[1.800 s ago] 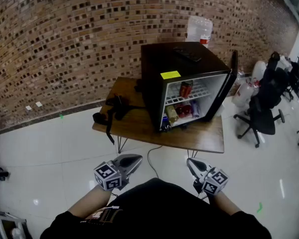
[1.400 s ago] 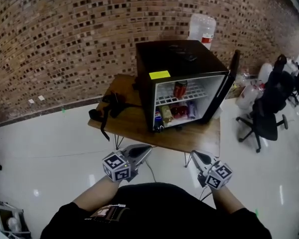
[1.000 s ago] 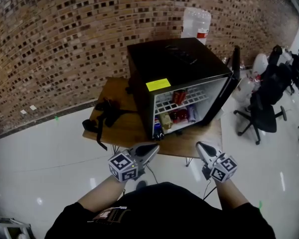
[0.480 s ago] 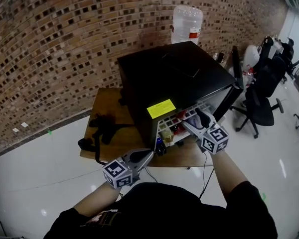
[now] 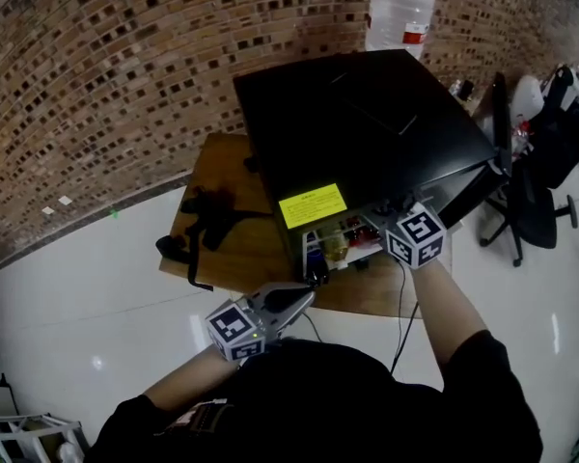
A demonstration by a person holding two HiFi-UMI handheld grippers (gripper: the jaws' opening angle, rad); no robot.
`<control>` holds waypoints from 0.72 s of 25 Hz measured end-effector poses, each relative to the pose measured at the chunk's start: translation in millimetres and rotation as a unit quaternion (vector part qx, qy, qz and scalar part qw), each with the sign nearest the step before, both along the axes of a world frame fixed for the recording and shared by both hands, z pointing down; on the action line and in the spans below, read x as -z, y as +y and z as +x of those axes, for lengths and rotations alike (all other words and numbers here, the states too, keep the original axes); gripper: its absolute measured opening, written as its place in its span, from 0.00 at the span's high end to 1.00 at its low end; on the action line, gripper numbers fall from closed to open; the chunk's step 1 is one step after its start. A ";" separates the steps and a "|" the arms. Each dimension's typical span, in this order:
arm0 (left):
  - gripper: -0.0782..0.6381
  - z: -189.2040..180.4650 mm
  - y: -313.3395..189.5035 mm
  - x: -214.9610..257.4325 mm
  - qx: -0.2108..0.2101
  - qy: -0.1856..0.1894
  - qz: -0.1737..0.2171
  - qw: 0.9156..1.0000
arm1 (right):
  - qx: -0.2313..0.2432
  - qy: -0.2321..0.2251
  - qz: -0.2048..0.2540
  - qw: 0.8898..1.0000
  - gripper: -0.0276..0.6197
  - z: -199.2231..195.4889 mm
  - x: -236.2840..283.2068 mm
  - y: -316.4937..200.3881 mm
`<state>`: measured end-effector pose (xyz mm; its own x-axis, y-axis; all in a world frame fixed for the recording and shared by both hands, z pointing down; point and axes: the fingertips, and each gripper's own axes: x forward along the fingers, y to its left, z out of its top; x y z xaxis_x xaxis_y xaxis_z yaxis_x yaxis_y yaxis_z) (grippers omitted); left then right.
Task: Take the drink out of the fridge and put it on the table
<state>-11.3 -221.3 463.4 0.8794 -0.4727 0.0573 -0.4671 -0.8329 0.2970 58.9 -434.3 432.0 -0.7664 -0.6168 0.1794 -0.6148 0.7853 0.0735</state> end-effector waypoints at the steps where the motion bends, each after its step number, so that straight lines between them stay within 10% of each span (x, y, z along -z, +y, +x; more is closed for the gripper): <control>1: 0.90 5.5 2.3 -3.8 -0.007 0.002 -0.003 1.000 | 0.007 -0.002 0.001 1.000 0.41 2.4 -0.6 5.7; 18: 0.90 104.1 -15.6 -89.2 -0.063 -0.021 -0.026 0.997 | -0.026 -0.020 -0.053 0.998 0.42 117.8 -132.3 125.0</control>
<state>92.9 -236.9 552.5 0.9279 -0.3543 0.1159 -0.3725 -0.8697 0.3238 176.7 -309.2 564.3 -0.7415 -0.6354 0.2155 -0.6559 0.7541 -0.0336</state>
